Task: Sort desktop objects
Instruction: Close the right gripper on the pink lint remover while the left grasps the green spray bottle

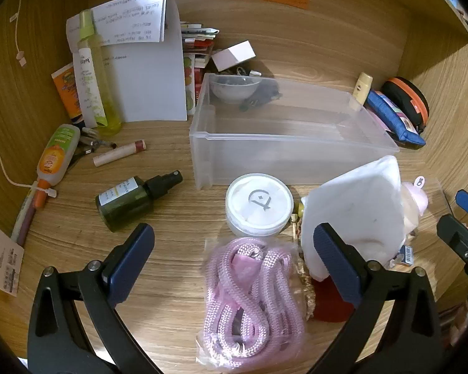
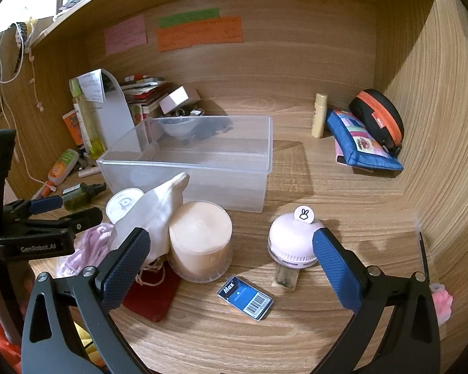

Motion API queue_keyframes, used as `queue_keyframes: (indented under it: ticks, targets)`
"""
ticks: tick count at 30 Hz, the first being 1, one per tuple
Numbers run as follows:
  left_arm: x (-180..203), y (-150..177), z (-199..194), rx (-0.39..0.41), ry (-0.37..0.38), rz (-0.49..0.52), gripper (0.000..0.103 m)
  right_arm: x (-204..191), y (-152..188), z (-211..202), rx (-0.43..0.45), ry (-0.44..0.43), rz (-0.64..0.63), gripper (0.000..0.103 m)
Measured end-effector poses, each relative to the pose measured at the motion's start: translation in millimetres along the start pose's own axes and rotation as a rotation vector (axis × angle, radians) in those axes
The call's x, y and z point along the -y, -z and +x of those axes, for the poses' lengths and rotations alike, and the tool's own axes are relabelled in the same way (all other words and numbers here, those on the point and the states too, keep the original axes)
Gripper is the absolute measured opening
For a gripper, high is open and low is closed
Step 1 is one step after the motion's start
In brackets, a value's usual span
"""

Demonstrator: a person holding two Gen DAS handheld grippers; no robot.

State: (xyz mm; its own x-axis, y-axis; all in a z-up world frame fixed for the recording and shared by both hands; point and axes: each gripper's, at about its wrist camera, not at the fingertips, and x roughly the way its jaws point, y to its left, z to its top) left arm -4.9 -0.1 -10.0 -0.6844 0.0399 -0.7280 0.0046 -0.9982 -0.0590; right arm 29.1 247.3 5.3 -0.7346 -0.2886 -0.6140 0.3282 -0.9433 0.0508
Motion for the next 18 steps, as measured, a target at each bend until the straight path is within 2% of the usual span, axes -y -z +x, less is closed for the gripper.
queue_keyframes:
  ticks: [10, 18]
  targets:
    - [-4, -1, -6, 0.021, -0.026, 0.018, 0.103, 3, 3, 1, 0.002, 0.004, 0.012, 0.103]
    - [-16, -4, -17, 0.052, -0.032, 0.02, 0.103, 13, 6, -1, -0.008, 0.041, 0.012, 0.103]
